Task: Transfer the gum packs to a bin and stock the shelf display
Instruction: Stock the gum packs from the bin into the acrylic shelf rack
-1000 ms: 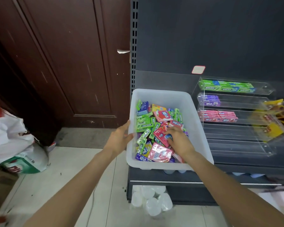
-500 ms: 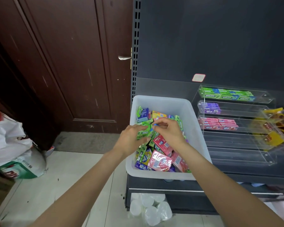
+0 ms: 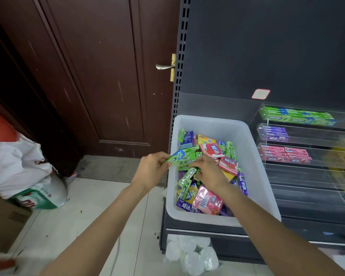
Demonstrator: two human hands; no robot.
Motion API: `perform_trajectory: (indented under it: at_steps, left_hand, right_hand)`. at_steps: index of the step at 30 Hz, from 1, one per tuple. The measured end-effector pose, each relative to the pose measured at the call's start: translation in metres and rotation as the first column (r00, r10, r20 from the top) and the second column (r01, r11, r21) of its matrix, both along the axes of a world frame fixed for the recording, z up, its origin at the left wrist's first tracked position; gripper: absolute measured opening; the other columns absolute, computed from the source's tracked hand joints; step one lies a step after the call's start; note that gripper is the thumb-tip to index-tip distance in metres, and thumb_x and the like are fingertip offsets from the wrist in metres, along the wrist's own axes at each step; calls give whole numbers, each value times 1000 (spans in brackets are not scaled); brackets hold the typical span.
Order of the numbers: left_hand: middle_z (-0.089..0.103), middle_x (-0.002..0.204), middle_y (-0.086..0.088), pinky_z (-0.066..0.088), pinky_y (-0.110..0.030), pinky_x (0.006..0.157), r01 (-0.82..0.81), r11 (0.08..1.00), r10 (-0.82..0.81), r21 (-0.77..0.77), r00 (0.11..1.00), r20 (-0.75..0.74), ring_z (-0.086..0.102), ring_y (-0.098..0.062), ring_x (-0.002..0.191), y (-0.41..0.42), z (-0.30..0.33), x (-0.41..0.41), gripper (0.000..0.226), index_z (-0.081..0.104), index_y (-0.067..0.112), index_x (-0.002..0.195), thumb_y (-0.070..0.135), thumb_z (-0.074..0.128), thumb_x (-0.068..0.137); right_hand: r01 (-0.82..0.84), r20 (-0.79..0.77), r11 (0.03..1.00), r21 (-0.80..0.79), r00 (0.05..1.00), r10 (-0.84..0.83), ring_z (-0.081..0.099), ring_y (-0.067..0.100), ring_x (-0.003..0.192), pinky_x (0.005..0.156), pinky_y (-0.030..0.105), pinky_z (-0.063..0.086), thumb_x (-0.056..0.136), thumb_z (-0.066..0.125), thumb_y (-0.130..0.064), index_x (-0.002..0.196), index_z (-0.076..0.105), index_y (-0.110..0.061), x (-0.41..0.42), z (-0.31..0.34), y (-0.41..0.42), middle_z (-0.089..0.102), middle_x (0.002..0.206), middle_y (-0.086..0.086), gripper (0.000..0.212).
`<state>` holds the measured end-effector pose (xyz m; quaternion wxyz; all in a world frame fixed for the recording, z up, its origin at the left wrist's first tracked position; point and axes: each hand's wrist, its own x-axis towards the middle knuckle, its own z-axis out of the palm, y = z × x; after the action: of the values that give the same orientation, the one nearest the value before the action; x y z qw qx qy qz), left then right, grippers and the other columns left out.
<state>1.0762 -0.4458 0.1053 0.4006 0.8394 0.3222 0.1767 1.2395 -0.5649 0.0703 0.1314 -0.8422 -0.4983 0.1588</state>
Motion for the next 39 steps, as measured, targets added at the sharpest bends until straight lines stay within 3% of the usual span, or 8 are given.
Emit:
perform_trajectory:
  at_steps: [7, 10, 14, 20, 25, 29, 35, 39]
  left_hand:
    - [65, 81, 8, 39, 0, 63, -35, 999, 36, -12, 999, 27, 55, 4, 71, 1, 6, -3, 16, 70, 14, 102, 15, 61, 89]
    - [66, 80, 8, 41, -2, 63, -44, 999, 45, -26, 997, 60, 56, 3, 71, -4, 9, 5, 14, 70, 15, 100, 15, 62, 89]
    - [65, 83, 5, 45, -13, 68, -22, 1000, 22, -5, 994, 105, 57, -5, 73, -22, 21, 30, 17, 67, 14, 105, 17, 61, 90]
    - [60, 81, 12, 39, -8, 62, 89, 995, -94, 36, 978, 189, 55, -2, 73, -73, 55, 101, 16, 61, 24, 99, 11, 58, 91]
    - [58, 77, 16, 39, -4, 60, 85, 994, -97, 62, 969, 226, 54, 0, 67, -125, 71, 173, 15, 57, 22, 89, 8, 57, 89]
    - [55, 78, 10, 38, -4, 59, 53, 996, -66, 70, 975, 211, 52, -3, 66, -172, 67, 223, 12, 52, 16, 91, 5, 57, 88]
    - [63, 93, -7, 50, -30, 73, -27, 1000, 25, 16, 993, 116, 60, -21, 82, -212, 40, 259, 13, 55, 6, 102, 6, 57, 90]
    - [65, 93, -8, 46, -15, 65, -89, 996, 90, -17, 993, 77, 59, -16, 81, -216, 28, 255, 11, 59, 8, 100, 7, 59, 89]
  right_hand:
    - [-8, 96, 1000, -13, 995, 9, 55, 22, 96, 76, 33, 47, 85, 66, -13, 95, 55, -14, 0, 4, 6, 57, 104, 5, 14]
    - [118, -111, 986, 117, 988, -105, 57, 21, 80, 71, 33, 48, 86, 66, -15, 86, 51, -16, 7, 10, -4, 60, 88, 5, 15]
    - [349, -394, 872, 344, 896, -204, 55, 6, 77, 70, 14, 42, 86, 66, -11, 96, 63, -13, 27, 33, -34, 60, 88, -3, 11]
    - [474, -513, 744, 471, 833, -206, 56, -3, 67, 70, 17, 46, 83, 66, -1, 91, 69, -13, 91, 63, -98, 63, 80, -8, 15]
    - [516, -509, 683, 517, 827, -239, 57, 12, 76, 70, 19, 50, 83, 65, 2, 88, 65, -18, 157, 76, -156, 63, 82, -3, 20]
    - [461, -446, 751, 473, 860, -248, 59, 12, 79, 75, 24, 49, 83, 67, 0, 92, 68, -14, 206, 65, -199, 64, 86, -2, 17]
    - [362, -367, 839, 406, 906, -213, 59, 4, 76, 68, 4, 42, 83, 66, -1, 95, 71, -9, 245, 38, -237, 67, 88, -4, 15]
    - [335, -350, 874, 352, 913, -209, 61, 8, 83, 73, 7, 45, 84, 65, -2, 100, 71, -8, 248, 22, -242, 69, 95, -2, 19]
